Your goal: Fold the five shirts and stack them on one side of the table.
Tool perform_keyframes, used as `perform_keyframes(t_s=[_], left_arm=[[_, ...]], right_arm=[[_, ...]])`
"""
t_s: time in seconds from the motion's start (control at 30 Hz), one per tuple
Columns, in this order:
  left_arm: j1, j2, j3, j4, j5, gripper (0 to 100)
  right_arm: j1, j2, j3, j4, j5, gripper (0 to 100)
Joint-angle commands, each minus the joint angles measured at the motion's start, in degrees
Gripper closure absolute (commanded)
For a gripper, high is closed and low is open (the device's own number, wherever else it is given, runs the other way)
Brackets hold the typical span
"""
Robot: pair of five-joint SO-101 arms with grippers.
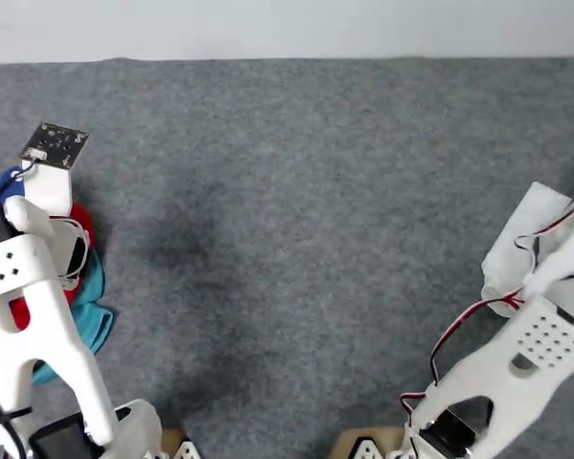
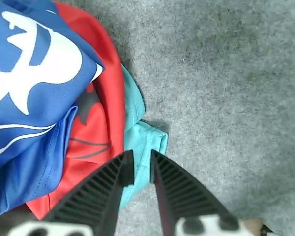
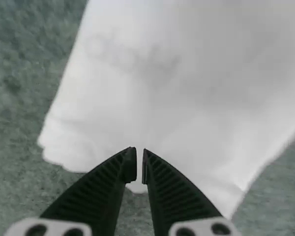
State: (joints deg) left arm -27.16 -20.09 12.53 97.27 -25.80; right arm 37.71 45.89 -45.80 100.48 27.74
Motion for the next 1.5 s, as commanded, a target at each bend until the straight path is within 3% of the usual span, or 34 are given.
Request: perform_keyframes(t_s=[0.0,0.27,0.6,0.9,1.17,1.47], left_arm=[[0.5,-1.6,-0.1,-0.9,0.4,93],[0.5,-1.5,-0.1,-1.0,0.4,93],[0.5,-1.5,-0.1,-1.8,0.4,93],[0.5,-1.5,-0.1,-1.8,0.4,93],[0.5,-1.5,-0.1,-1.8,0.4,93],[0.5,-1.4,-0.1,-1.8,0.3,93]], right_arm=[[-1.5,1.5,-0.4,1.7,-0.7,98.9],[-2.4,2.0,0.2,2.6,-2.1,98.8],[-5.3,-15.5,12.3,2.2,-0.3,98.8],[-5.9,-9.7,12.6,-8.0,-3.5,98.8],[-13.3,0.2,12.3,0.9,-6.9,98.8],[-10.8,-10.7,11.0,1.7,-7.5,98.8]])
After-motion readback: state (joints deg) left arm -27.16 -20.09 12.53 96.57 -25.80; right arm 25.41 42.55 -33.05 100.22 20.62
